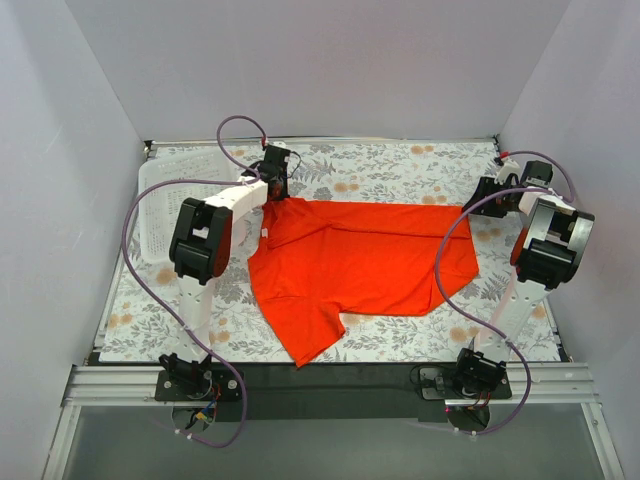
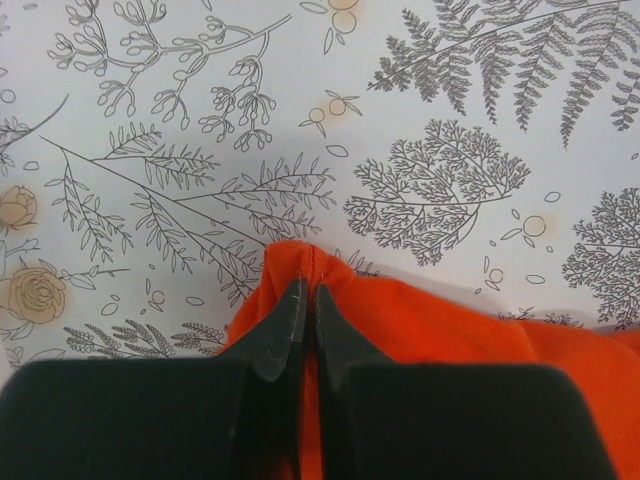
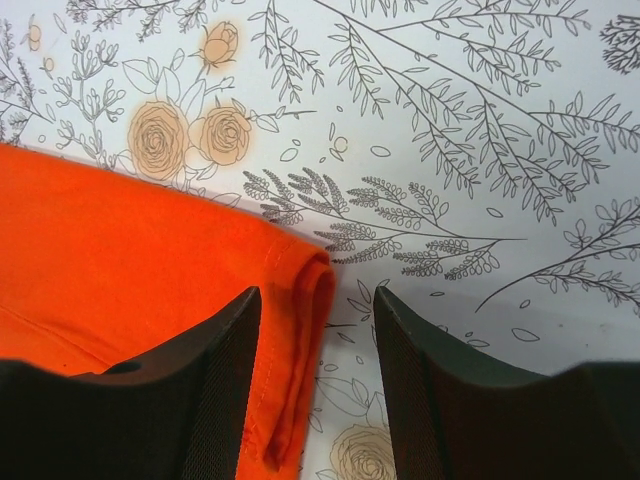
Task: Fold and stack the t-shirts
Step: Fold the tshirt
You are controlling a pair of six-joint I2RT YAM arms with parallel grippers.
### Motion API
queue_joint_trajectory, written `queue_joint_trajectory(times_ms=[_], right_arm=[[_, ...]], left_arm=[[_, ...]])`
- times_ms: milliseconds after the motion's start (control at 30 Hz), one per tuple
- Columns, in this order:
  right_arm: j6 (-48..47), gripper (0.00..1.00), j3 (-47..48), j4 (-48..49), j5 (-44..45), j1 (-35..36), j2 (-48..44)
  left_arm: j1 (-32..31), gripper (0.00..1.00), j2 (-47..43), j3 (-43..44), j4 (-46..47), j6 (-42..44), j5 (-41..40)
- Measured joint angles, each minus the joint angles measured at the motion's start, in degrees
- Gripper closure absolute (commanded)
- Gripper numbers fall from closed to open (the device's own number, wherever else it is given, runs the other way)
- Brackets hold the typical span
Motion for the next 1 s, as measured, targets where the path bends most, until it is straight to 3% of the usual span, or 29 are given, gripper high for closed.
queue_joint_trajectory(times_ms=[167,233,400,833,1000], right_arm=[[0.9,0.54,2.3,-0.3,-0.5,0.8,2.6],[1.1,0.6,2.7,-0.3,-0.7,1.3,3.0],[1.6,0.98,2.7,-1.2,-1.1,2.1,3.5],[1.6,0.99,2.7,-1.5,0.4,-0.4,3.5],[0.9,0.99,2.7,-1.5,0.6,-0.7,3.5]], left_arm=[[2.9,1.0,0.0,0.0,-1.3,-3.0,6.3],[4.0,1.0,0.0,0.0,-1.6,-4.3,8.9],[6.8,1.0,0.0,0.4,-2.4,-7.8,16.4],[13.6,1.0,2.7,4.0,-2.9,-17.1,35.3],[15.0,1.0,2.5,1.9,2.0,-21.0,41.7]])
